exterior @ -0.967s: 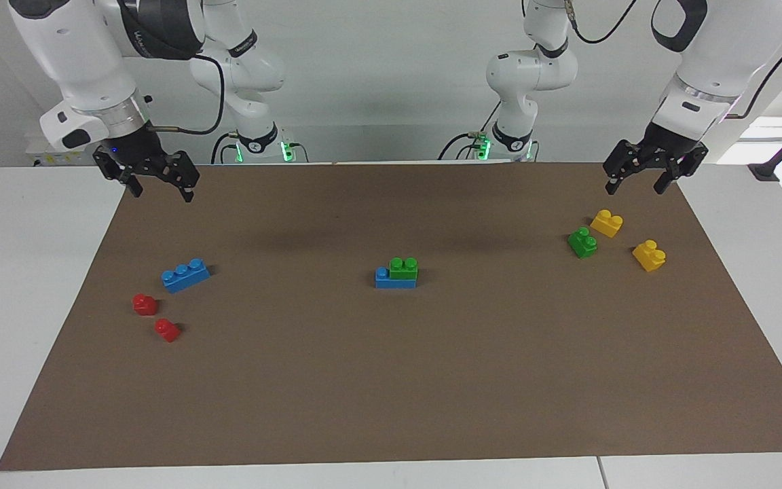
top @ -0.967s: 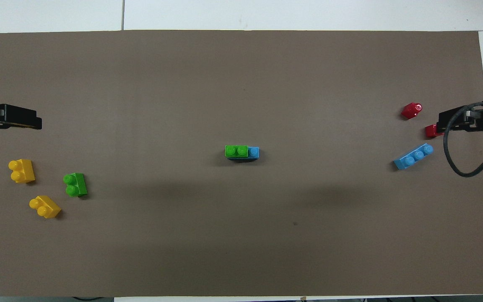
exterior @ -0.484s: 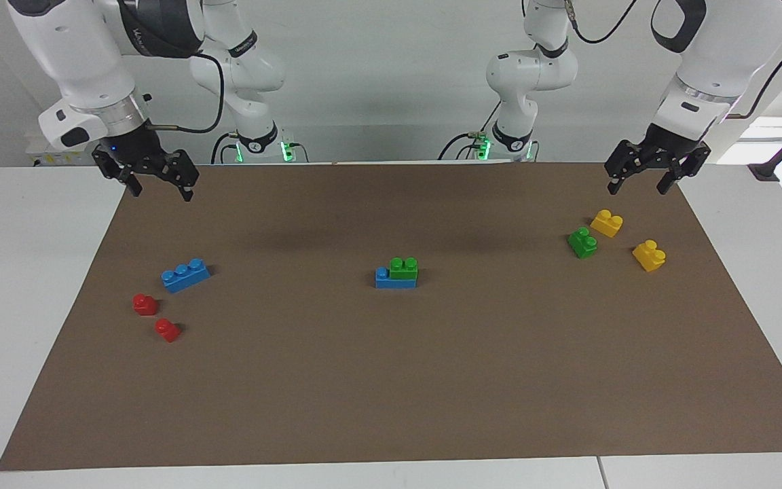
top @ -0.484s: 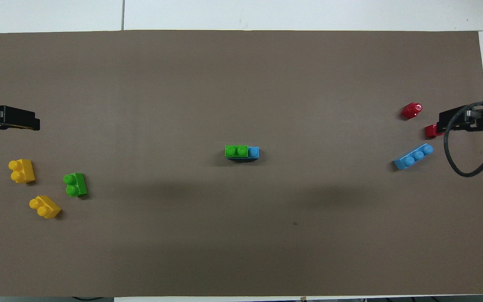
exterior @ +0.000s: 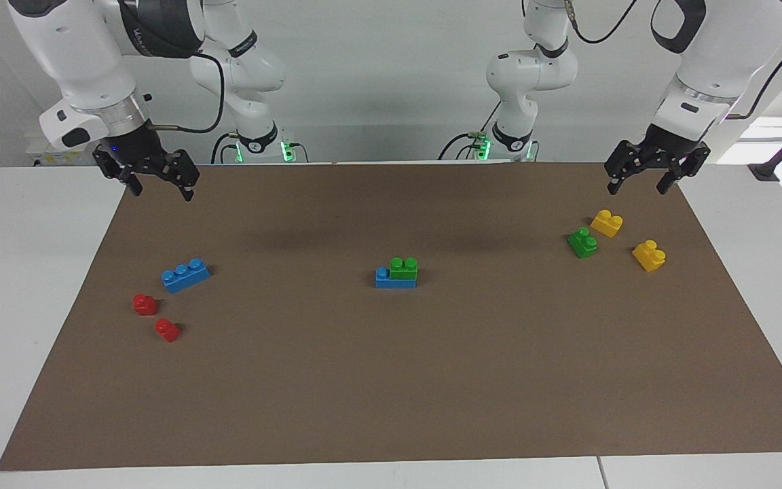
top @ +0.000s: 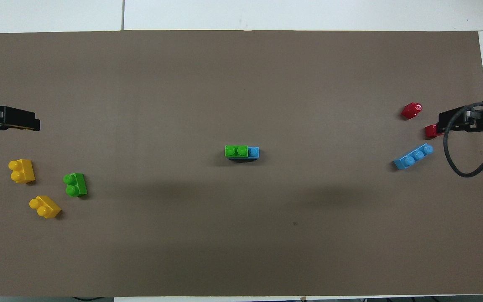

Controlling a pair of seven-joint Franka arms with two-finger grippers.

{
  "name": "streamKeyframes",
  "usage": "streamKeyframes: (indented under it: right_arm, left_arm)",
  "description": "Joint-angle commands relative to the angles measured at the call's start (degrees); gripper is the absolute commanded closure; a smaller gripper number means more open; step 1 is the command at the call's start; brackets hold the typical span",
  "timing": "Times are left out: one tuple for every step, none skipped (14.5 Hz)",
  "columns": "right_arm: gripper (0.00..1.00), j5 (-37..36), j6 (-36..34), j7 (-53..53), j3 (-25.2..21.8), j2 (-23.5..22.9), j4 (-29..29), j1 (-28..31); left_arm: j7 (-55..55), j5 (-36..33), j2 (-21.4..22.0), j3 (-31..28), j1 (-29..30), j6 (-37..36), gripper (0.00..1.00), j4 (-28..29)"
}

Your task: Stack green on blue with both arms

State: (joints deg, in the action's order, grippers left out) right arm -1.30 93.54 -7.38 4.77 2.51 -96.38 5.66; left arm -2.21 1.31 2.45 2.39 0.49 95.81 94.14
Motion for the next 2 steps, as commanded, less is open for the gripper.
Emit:
streamKeyframes:
  right_arm:
    - [0.0,0.1,-1.6,3.3,0.5,0.0,0.4,0.5]
    - [0.0,0.1,-1.7,6.8,0.5,0.1,0.4,0.5]
  left_arm:
    - [-0.5,-1.0,1.2,-0.2,-0.2,-0.4,0.0,1.1]
    - [-0.5,-1.0,1.2,-0.2,-0.2,-0.4,0.0,1.1]
